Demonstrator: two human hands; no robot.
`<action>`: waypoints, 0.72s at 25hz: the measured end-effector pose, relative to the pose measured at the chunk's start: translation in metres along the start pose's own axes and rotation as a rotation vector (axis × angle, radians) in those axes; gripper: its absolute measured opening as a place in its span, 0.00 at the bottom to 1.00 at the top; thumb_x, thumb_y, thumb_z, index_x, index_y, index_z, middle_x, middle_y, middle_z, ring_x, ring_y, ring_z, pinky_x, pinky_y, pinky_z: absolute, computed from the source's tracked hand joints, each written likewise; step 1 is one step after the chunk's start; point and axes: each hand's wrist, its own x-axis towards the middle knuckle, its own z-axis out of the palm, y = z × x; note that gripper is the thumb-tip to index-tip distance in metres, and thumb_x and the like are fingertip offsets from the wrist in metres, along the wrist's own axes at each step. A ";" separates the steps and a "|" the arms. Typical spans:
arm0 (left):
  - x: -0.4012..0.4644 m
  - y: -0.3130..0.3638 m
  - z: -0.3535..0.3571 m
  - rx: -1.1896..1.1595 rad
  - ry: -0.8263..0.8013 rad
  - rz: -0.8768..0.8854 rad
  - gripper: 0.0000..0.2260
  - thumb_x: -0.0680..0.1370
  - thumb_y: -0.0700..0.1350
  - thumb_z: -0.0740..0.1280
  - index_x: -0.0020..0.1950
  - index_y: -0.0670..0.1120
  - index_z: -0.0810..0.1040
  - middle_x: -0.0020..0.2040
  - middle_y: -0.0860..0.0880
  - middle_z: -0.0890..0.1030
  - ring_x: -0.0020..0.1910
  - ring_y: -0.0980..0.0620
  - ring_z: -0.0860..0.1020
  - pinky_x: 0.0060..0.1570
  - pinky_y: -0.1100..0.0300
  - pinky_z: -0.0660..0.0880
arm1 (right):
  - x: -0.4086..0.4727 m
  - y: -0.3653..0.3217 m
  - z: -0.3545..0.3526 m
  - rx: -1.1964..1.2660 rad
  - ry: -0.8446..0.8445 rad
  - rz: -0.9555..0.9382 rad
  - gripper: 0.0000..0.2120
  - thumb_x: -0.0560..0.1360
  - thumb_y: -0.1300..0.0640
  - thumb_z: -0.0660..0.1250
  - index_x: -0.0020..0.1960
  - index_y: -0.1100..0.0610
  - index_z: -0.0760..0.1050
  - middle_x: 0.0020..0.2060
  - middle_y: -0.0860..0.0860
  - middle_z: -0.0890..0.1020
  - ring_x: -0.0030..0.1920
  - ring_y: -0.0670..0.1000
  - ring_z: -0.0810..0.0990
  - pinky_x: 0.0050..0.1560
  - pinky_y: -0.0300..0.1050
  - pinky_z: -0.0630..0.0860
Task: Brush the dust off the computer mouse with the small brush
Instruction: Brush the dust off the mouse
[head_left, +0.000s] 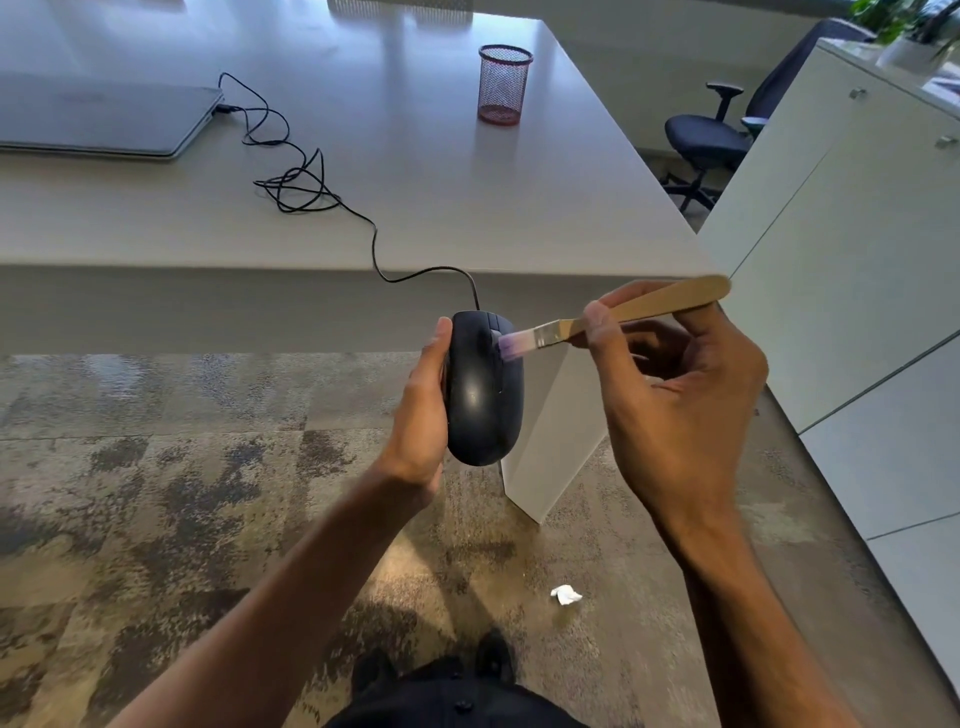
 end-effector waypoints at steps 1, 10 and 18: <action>0.000 0.001 0.001 -0.006 -0.002 0.004 0.20 0.82 0.57 0.52 0.49 0.53 0.83 0.44 0.54 0.87 0.48 0.56 0.83 0.57 0.54 0.77 | -0.001 -0.001 0.002 -0.010 -0.016 -0.015 0.05 0.76 0.57 0.70 0.49 0.51 0.75 0.40 0.36 0.80 0.42 0.38 0.83 0.41 0.26 0.76; 0.003 -0.001 0.002 -0.031 -0.038 0.020 0.22 0.83 0.57 0.51 0.52 0.50 0.83 0.45 0.51 0.85 0.50 0.52 0.81 0.59 0.52 0.74 | -0.002 -0.004 -0.007 -0.039 -0.056 -0.066 0.05 0.75 0.58 0.71 0.50 0.52 0.76 0.40 0.35 0.79 0.42 0.35 0.82 0.41 0.26 0.77; 0.004 -0.001 0.000 -0.046 -0.046 0.011 0.22 0.83 0.57 0.51 0.57 0.49 0.81 0.49 0.50 0.85 0.51 0.53 0.82 0.58 0.53 0.76 | -0.005 -0.001 -0.009 -0.064 -0.128 -0.090 0.05 0.75 0.55 0.70 0.49 0.51 0.76 0.39 0.35 0.79 0.41 0.38 0.83 0.41 0.29 0.78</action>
